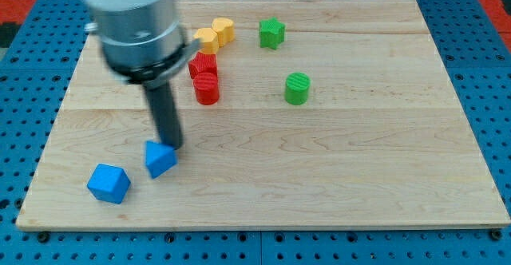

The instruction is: Move the green circle below the green star

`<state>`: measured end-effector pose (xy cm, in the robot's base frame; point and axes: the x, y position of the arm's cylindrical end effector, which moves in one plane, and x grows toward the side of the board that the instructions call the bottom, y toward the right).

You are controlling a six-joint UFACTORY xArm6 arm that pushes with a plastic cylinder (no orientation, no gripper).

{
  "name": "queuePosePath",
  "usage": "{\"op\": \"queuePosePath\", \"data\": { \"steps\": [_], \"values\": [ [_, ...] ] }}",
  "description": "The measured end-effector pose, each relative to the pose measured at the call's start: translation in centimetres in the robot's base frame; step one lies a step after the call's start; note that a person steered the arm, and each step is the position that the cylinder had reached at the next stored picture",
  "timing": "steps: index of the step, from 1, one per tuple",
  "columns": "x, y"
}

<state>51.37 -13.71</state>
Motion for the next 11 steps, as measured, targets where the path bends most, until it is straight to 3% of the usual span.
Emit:
{"op": "queuePosePath", "data": {
  "steps": [1,2,4,6,10,11],
  "values": [
    [0.7,0.6],
    [-1.6,9.4],
    [-6.5,21.0],
    [-16.4,15.7],
    [-21.4,12.7],
    [-23.9,14.9]
  ]
}}
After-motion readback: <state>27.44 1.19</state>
